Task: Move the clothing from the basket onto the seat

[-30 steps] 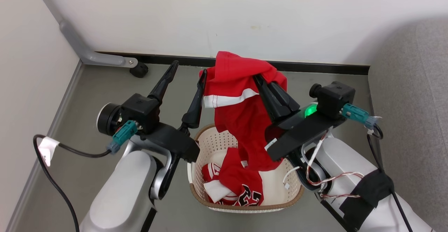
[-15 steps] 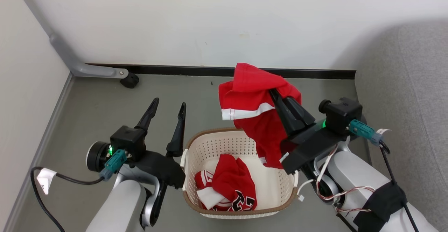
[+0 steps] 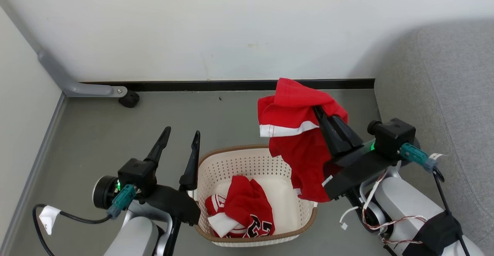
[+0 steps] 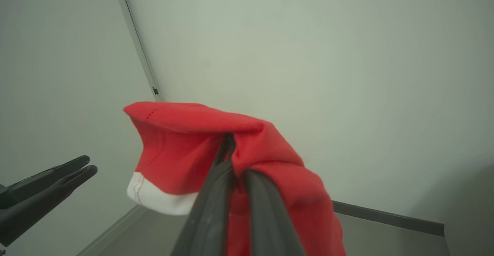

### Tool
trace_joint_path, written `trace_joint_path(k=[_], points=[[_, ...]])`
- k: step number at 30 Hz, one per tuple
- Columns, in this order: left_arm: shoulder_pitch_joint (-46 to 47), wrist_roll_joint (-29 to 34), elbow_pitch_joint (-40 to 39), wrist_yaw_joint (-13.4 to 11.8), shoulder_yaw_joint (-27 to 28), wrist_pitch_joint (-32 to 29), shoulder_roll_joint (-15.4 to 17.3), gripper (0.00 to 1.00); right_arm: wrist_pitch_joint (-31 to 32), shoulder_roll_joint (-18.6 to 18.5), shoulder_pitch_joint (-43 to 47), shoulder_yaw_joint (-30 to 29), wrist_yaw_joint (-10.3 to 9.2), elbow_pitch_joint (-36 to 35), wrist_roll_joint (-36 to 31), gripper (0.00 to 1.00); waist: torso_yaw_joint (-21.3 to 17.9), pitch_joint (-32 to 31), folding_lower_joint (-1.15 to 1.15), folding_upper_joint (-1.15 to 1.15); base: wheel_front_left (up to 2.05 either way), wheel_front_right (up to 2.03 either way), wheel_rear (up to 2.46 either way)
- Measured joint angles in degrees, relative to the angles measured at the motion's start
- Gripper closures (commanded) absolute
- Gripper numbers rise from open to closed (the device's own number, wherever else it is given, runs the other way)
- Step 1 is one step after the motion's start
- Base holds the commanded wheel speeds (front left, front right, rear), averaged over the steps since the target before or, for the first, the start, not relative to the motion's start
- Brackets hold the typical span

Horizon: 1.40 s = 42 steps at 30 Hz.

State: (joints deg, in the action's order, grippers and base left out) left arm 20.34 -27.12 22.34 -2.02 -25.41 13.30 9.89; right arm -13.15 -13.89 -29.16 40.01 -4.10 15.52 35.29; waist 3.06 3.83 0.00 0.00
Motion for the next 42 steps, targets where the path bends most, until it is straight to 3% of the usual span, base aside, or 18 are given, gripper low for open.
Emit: trace_joint_path(k=[15,29,42], points=[[-3.20,1.97,-7.48,2.56,-4.66,0.46,-0.23,0.00,-0.05,-1.55,0.46,-2.53,-1.01,-1.54,0.03,1.00,-4.80,-0.26,0.00,0.00,0.00,0.00,0.00],[-3.19,2.60,-11.21,5.02,-8.04,0.69,-1.35,0.00,-0.08,-3.35,0.44,-4.79,-1.69,-2.85,0.03,1.00,-11.60,0.09,0.01,0.01,0.00,0.00,0.00],[-3.18,2.76,-11.83,5.56,-9.22,0.86,-2.26,0.00,-0.08,-2.88,0.44,-4.55,-1.88,-3.41,-0.01,1.00,-19.00,0.00,0.00,0.01,0.00,0.00,0.00]])
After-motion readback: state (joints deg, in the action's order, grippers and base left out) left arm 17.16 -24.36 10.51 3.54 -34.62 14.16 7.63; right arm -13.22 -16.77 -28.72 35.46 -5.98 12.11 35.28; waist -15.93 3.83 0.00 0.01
